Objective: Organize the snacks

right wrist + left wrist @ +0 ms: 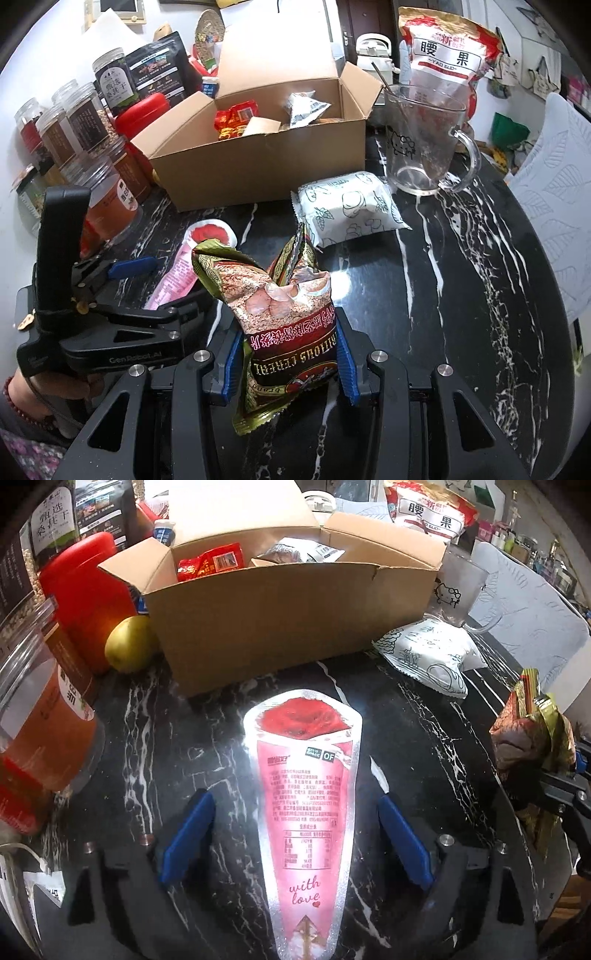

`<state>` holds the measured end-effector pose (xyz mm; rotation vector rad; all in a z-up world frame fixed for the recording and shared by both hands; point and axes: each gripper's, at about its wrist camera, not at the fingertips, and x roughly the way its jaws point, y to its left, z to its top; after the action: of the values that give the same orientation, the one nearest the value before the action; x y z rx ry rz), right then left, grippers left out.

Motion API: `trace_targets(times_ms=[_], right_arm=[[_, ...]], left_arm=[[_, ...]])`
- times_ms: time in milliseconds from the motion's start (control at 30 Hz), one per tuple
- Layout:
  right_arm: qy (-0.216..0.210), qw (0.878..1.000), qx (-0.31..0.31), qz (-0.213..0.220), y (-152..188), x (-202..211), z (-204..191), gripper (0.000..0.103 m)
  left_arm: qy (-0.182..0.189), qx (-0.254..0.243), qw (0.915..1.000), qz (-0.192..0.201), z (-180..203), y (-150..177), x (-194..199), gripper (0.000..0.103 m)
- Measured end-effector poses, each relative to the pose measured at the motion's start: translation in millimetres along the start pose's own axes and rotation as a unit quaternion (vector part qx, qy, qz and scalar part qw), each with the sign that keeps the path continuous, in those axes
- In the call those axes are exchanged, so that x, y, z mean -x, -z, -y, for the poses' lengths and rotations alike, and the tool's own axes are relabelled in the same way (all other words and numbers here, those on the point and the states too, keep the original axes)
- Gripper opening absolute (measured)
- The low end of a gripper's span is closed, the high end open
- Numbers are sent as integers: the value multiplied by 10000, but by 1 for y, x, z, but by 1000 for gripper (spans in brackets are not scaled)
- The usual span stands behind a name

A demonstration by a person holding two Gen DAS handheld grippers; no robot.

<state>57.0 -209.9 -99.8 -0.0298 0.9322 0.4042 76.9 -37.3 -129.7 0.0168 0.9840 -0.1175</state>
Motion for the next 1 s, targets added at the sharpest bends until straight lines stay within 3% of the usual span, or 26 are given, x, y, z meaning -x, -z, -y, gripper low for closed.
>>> trace_targets(times_ms=[67, 100, 133, 200, 567, 633, 1000], right_arm=[[-9, 10000, -1, 1, 0, 0, 0, 42], [-12, 10000, -3, 6, 0, 0, -1, 42], [-17, 10000, -6, 12, 0, 1, -1, 42], [-22, 10000, -11, 14, 1, 1, -1, 42], [-77, 10000, -53, 33, 4, 1, -3, 42], [-65, 10000, -52, 38, 5, 2, -4, 42], [-159, 9999, -25, 45, 11, 3, -14, 42]], left_arm=[[0, -20, 10000, 76, -1, 0, 1, 81], [4, -32, 9999, 150, -1, 0, 4, 51], [2, 31, 9998, 183, -3, -1, 6, 43], [9, 84, 9997, 217, -5, -3, 4, 37], [195, -41, 9990, 405, 3, -4, 22, 33], [240, -31, 9989, 396, 2, -4, 26, 11], [396, 304, 9985, 235, -13, 4, 23, 11]])
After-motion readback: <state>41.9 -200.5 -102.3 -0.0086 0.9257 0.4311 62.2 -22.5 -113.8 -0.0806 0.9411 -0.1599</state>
